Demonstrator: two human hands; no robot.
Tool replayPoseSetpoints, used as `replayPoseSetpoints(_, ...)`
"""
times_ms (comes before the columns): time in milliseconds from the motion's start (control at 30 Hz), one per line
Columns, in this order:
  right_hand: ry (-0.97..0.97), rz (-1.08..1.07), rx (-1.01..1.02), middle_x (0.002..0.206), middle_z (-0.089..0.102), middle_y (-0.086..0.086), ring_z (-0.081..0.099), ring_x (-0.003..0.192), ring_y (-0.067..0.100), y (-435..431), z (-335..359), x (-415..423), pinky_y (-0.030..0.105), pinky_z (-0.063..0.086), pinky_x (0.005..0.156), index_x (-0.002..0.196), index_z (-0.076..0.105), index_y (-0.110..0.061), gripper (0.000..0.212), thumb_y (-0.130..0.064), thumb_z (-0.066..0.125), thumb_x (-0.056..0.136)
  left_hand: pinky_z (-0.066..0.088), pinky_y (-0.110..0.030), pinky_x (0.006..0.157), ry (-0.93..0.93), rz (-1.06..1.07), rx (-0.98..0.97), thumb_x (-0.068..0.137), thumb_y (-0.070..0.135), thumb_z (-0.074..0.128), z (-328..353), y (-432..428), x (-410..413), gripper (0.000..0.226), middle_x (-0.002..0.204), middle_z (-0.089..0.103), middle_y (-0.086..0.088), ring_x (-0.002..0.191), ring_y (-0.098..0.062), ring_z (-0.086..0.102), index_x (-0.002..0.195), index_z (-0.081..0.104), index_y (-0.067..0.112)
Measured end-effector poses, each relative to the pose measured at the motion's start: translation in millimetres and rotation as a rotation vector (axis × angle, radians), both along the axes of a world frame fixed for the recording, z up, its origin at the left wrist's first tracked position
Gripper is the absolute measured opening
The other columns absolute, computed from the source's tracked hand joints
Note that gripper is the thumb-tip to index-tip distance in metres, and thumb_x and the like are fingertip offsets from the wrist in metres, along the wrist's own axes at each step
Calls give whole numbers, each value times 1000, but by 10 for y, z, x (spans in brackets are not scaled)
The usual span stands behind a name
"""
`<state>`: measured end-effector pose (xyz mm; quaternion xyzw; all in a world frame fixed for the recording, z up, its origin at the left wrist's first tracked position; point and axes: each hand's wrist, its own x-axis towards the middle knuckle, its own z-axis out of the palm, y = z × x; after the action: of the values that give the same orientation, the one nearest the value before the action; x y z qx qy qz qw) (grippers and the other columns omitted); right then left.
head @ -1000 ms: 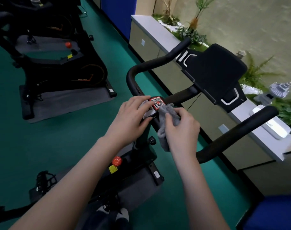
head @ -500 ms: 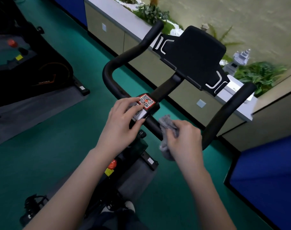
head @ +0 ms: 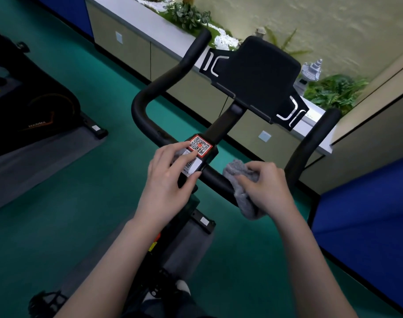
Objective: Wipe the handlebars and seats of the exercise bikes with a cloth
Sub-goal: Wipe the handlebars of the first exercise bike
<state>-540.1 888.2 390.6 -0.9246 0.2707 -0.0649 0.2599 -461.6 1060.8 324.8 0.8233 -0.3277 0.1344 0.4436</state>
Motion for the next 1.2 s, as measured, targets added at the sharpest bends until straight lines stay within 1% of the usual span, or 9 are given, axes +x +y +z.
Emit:
replayPoseSetpoints(200,-131,53,-48,87,68,4,58,88,21,268,9,142,31,45,74,92,68,-12,10,-18,62,86,39,-43,97,-8,-14,-17,83,17,70,-11,12,16,35,128,53,-5,117,-24,46,117,63,10)
replayPoseSetpoints(400,-92,-14,-170,83,66,9,59,84,27,183,-43,-198,34,46,73,89,68,-7,11,-6,58,85,38,-42,99,13,-18,-26,83,16,70,-27,18,12,36,128,53,-7,118,-22,43,118,63,8)
replayPoseSetpoints(600,-544,-199,-233,92,63,10,58,87,25,632,-204,-133,24,39,79,97,65,0,16,3,63,81,38,-40,99,13,-25,-50,82,15,71,-12,29,32,34,126,54,-7,115,-25,45,114,64,7)
replayPoseSetpoints(733,-592,-158,-303,91,63,18,56,87,28,889,-438,-58,27,40,83,97,63,9,20,11,65,78,38,-37,98,0,-30,-47,80,14,73,5,41,57,34,124,56,-7,113,-24,46,112,66,7)
replayPoseSetpoints(867,-699,-276,-294,91,61,11,54,87,17,849,-571,-389,13,40,84,97,63,6,18,9,64,79,36,-35,99,4,-30,-40,80,15,73,5,43,60,34,124,56,-8,114,-24,44,112,66,6)
replayPoseSetpoints(967,-703,-350,-90,93,62,-1,61,82,11,1054,-733,-560,13,47,77,98,65,-5,19,3,68,81,33,-32,100,4,-26,-29,81,16,72,2,38,56,34,125,55,-9,114,-26,44,113,65,7)
replayPoseSetpoints(1067,-625,-560,377,91,68,-3,65,83,5,1244,-915,-494,8,48,70,96,66,-19,16,-9,69,83,34,-33,100,4,-27,-16,82,18,71,-3,37,49,34,126,54,-8,115,-25,44,114,64,7)
replayPoseSetpoints(1133,-558,-676,569,90,70,0,67,85,10,1239,-980,-329,13,50,69,94,68,-14,10,-16,67,85,35,-35,100,-3,-29,-9,83,18,70,-6,40,50,35,126,54,-8,116,-25,44,115,64,7)
replayPoseSetpoints(1200,-641,-752,785,85,72,1,69,82,13,1187,-968,-103,18,52,68,91,67,-10,5,-12,64,87,36,-36,100,-8,-30,-5,83,19,70,-4,45,53,35,126,54,-7,116,-25,44,115,64,8)
